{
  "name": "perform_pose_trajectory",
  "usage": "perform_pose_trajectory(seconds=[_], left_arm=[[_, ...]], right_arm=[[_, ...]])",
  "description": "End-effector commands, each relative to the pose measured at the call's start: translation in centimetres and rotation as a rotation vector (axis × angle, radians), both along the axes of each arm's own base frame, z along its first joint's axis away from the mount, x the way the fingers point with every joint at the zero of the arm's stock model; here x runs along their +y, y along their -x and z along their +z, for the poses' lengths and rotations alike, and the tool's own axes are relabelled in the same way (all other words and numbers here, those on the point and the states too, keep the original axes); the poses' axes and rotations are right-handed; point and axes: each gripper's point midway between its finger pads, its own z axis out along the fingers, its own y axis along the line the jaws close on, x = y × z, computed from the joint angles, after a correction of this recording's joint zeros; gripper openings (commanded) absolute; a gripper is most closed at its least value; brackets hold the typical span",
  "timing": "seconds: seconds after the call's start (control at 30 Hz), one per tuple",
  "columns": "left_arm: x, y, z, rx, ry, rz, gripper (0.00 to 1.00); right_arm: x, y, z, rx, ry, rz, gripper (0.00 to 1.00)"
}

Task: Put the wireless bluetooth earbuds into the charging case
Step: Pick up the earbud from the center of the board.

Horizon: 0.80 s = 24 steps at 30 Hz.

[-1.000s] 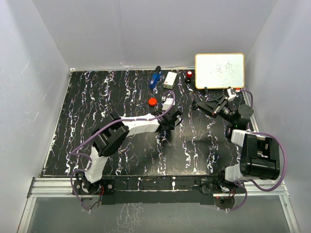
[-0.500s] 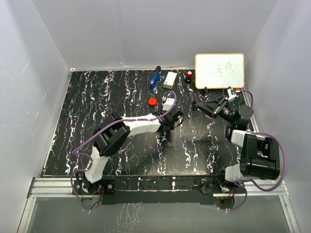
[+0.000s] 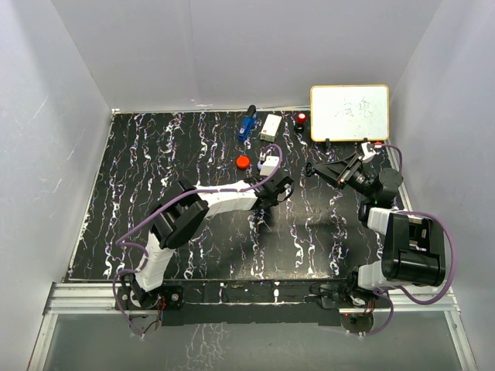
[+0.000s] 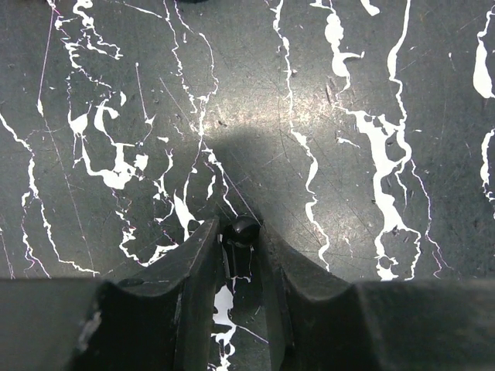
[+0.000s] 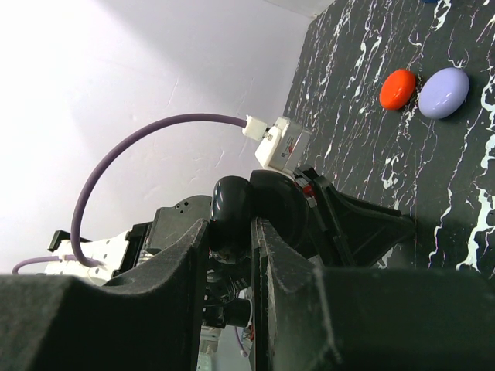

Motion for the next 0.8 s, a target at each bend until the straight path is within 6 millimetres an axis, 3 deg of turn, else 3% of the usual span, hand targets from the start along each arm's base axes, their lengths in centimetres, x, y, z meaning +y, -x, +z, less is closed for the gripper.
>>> perform_pose_trajectory(seconds=[0.0, 0.23, 0.5, 0.77], left_arm=[[3.1, 3.0, -4.9, 0.147, -0.159, -0.026, 0.24], [3.3, 3.1, -5.2, 0.151, -0.17, -0.028, 0.23], [3.4, 3.0, -5.0, 0.144, -0.177, -0.034, 0.09], [3.3, 1.9, -1.8, 0.039, -0.141, -0.062, 0.0]], right_arm=[[-0.3, 0.0, 0.7, -0.058, 0.013, -0.002, 0.0], [-0.3, 0.1, 0.6, -0.057, 0.014, -0.001, 0.0], [-0.3, 0.0, 0.5, -0.053, 0.012, -0.003, 0.0], [-0.3, 0.0, 0.2, -0.048, 0.015, -0.002, 0.0]])
